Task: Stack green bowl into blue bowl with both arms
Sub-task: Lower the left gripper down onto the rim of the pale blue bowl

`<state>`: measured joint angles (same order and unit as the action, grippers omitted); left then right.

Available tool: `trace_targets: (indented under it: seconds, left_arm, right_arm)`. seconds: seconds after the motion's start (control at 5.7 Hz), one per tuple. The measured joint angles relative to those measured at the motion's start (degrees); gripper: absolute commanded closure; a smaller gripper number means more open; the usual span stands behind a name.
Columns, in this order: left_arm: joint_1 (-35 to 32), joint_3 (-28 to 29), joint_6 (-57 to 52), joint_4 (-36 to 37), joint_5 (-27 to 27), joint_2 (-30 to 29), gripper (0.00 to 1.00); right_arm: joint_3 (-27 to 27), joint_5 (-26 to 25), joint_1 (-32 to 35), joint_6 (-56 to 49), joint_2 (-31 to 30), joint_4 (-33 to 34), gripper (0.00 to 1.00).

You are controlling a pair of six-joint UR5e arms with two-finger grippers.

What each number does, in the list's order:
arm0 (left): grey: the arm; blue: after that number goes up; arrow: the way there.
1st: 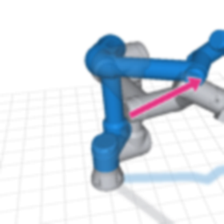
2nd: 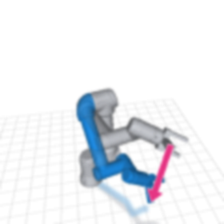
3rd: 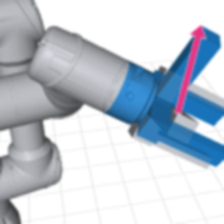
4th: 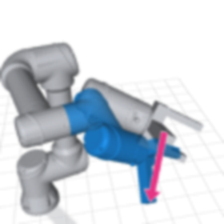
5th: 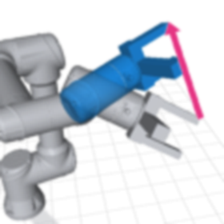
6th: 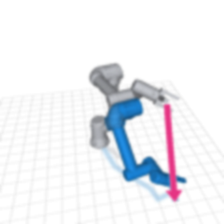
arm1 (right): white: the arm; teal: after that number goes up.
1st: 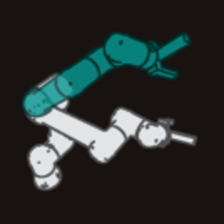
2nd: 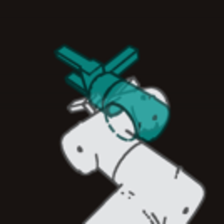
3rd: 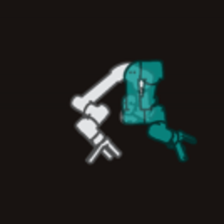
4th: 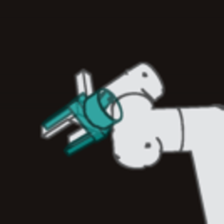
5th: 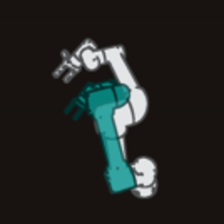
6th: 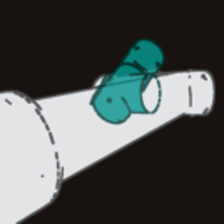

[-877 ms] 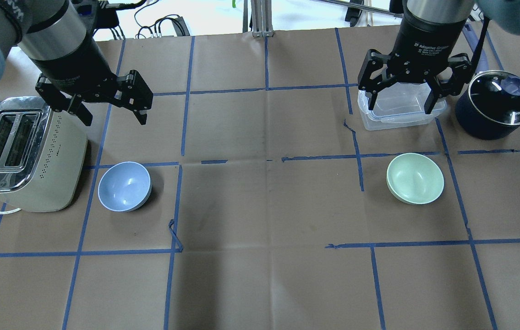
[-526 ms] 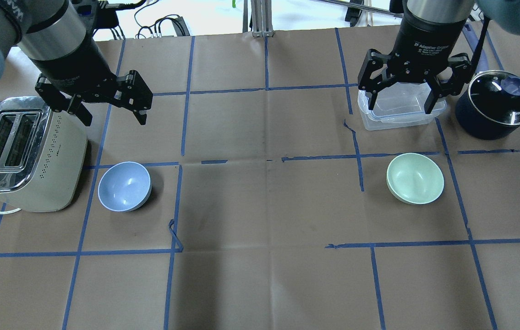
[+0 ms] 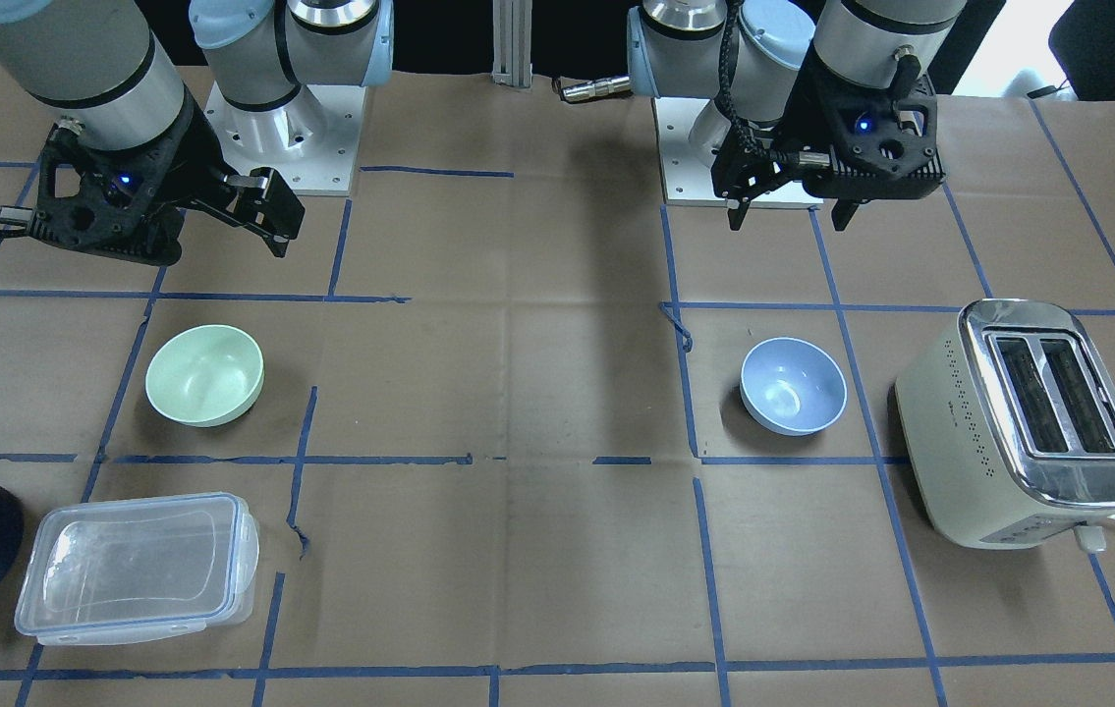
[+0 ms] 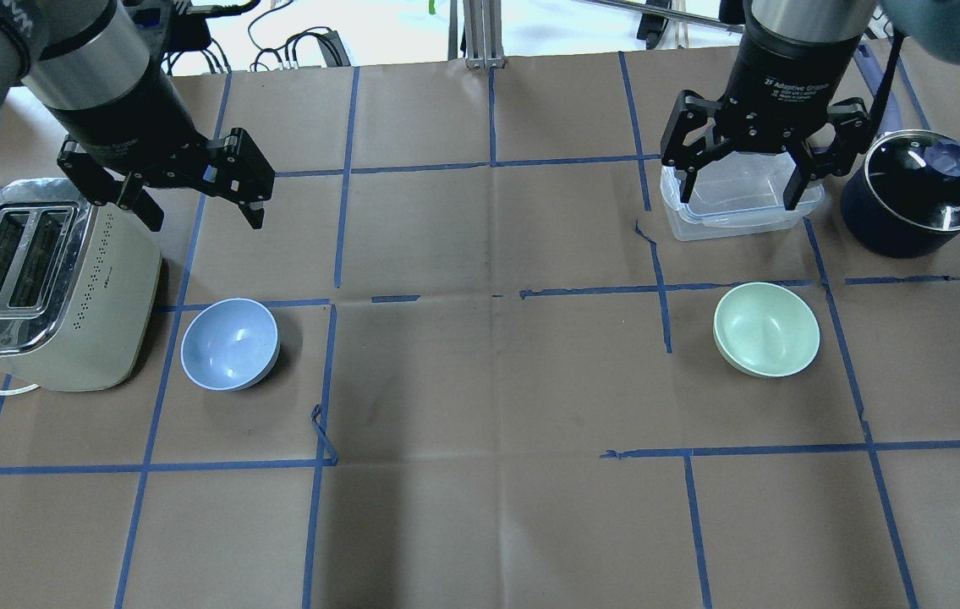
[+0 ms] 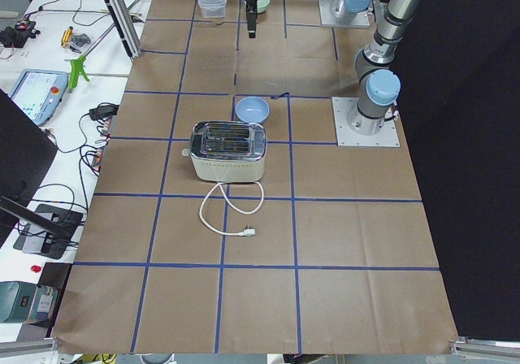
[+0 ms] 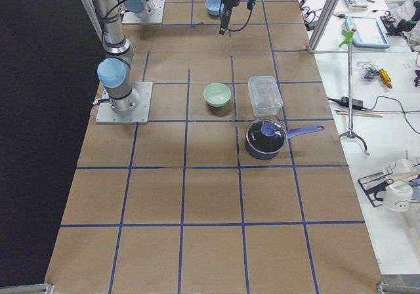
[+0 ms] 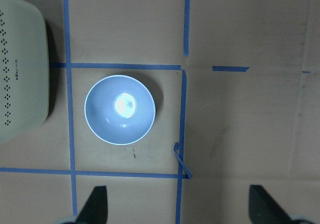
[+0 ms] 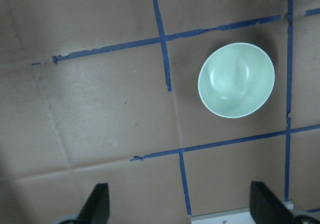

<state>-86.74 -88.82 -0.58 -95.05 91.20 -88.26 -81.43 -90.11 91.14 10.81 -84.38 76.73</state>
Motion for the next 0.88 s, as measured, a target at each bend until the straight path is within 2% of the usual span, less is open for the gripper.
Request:
trace_targets:
  seconds: [0.35,0.88]
  left_arm:
    - [2.4,-3.2,-4.1,3.2,-0.5,-2.2,0.02]
    - [3.2,-14.2,-5.6,19.3,-0.5,-8.1,0.04]
  right_arm:
    - [0.0,0.1,0.0,0.1,0.0,0.0,0.00]
    - [0.0,0.1,0.0,0.1,0.0,0.0,0.00]
